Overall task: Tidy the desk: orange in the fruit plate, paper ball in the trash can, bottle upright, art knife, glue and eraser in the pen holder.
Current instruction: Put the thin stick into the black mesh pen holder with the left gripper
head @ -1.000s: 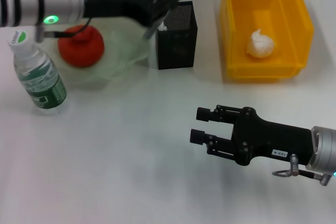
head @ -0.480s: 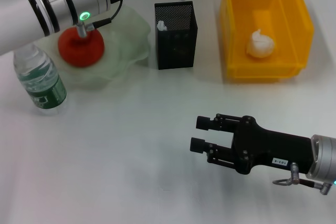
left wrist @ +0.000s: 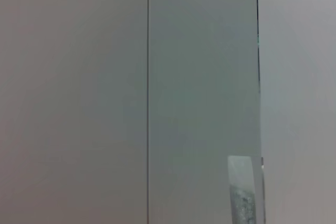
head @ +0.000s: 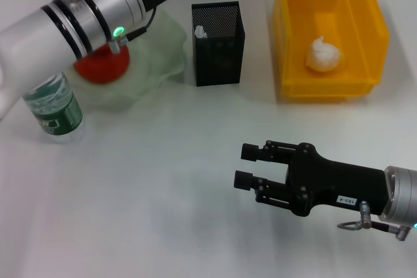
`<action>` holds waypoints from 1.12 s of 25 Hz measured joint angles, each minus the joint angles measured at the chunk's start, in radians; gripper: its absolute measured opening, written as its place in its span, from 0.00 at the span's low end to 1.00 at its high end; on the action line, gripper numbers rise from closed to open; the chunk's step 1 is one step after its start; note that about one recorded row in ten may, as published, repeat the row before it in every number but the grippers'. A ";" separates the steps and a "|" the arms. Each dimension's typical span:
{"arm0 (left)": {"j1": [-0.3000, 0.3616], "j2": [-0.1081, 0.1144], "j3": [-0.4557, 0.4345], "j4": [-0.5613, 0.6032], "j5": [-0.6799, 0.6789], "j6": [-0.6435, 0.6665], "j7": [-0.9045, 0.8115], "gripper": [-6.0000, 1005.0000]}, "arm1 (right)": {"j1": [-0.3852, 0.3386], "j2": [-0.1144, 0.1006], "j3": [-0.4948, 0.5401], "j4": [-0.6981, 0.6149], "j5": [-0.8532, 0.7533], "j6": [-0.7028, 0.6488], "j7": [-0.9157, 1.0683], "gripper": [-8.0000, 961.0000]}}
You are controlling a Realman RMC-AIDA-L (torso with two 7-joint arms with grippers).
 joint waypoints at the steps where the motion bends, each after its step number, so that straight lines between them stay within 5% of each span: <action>1: 0.000 0.000 0.000 0.000 0.000 0.000 0.000 0.16 | 0.000 0.000 0.000 0.000 0.000 0.000 0.000 0.69; 10: -0.013 0.000 0.097 -0.040 -0.087 -0.109 0.118 0.16 | -0.003 0.001 0.000 0.000 0.000 -0.001 0.000 0.70; 28: -0.014 0.000 0.112 -0.054 -0.089 -0.151 0.134 0.16 | -0.002 0.002 -0.003 0.013 -0.002 -0.015 0.000 0.71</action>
